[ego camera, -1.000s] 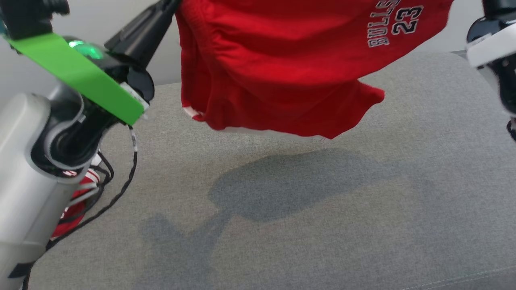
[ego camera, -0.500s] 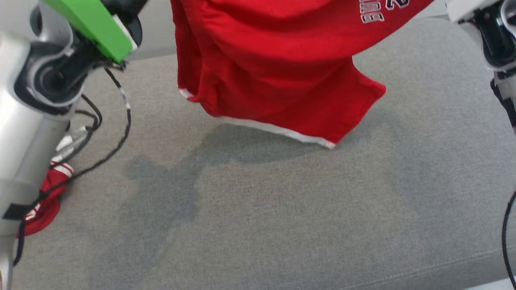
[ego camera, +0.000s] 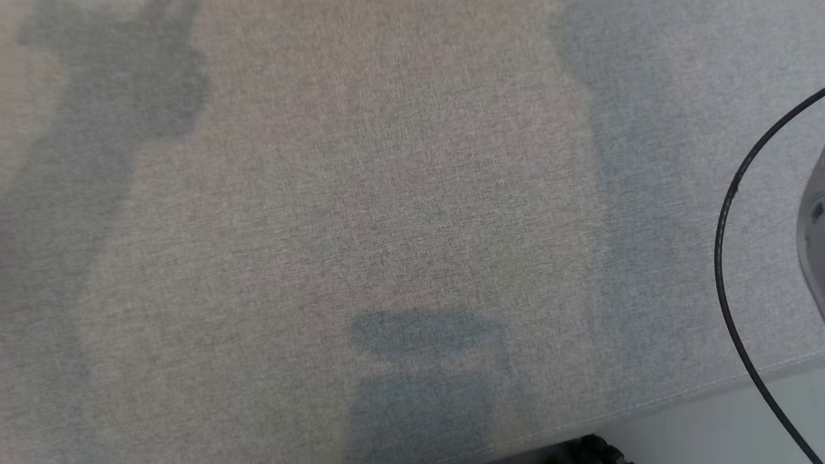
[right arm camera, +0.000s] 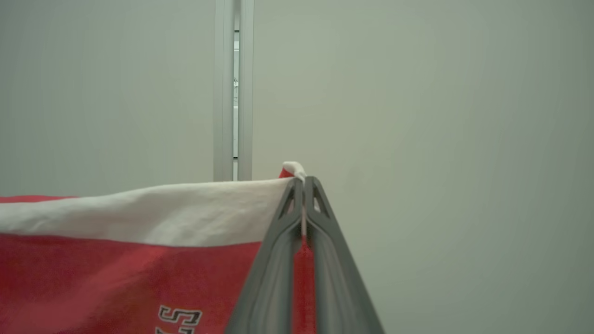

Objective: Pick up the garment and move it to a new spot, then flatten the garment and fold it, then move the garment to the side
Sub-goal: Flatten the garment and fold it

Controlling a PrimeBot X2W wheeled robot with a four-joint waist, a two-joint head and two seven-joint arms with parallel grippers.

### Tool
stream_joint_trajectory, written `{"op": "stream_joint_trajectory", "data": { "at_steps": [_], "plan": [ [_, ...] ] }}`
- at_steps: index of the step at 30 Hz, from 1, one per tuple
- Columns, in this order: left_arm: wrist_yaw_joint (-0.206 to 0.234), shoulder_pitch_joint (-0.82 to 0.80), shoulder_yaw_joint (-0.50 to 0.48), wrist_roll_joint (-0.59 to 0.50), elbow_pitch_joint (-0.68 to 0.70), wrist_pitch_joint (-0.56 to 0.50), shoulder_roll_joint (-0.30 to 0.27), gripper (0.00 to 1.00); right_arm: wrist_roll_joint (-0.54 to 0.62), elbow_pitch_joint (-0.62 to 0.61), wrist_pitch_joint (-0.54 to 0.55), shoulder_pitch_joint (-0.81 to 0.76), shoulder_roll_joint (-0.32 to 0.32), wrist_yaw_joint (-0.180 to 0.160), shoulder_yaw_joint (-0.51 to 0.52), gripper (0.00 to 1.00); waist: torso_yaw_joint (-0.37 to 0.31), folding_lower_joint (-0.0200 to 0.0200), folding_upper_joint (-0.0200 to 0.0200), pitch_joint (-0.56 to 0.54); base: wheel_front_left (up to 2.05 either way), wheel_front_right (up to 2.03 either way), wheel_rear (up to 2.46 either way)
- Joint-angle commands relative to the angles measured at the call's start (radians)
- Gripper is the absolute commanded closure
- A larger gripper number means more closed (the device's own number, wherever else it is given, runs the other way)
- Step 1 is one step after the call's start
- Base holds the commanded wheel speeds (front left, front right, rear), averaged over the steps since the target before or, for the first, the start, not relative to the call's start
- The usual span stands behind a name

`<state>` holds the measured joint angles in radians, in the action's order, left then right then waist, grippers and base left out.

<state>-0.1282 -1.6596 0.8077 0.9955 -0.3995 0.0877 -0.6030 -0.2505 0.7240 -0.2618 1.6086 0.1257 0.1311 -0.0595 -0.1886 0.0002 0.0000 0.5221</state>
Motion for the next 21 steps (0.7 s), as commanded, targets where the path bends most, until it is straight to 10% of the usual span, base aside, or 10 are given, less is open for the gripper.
{"op": "stream_joint_trajectory", "data": {
  "at_steps": [1, 9, 21],
  "plan": [
    [-0.004, -0.019, 0.049, -0.006, -0.007, 0.085, -0.029, 1.00, 0.062, -0.072, -0.003, -0.034, -0.038, -0.001, 0.029, 1.00, -0.059, -0.0002, 0.0000, 0.284, 0.00, 0.00, 0.00],
    [-0.004, 0.063, 0.185, 0.084, 0.034, 0.177, -0.095, 1.00, 0.124, -0.256, -0.003, -0.214, -0.072, -0.001, 0.032, 1.00, -0.038, -0.0002, 0.0000, 0.331, 0.00, 0.00, 0.00],
    [-0.004, 0.596, 0.071, -0.033, 0.315, 0.177, -0.096, 1.00, 0.134, -0.554, -0.004, -0.756, 0.002, -0.001, 0.056, 1.00, 0.033, -0.0002, 0.0000, 0.143, 0.00, 0.00, 0.00]
  ]
}}
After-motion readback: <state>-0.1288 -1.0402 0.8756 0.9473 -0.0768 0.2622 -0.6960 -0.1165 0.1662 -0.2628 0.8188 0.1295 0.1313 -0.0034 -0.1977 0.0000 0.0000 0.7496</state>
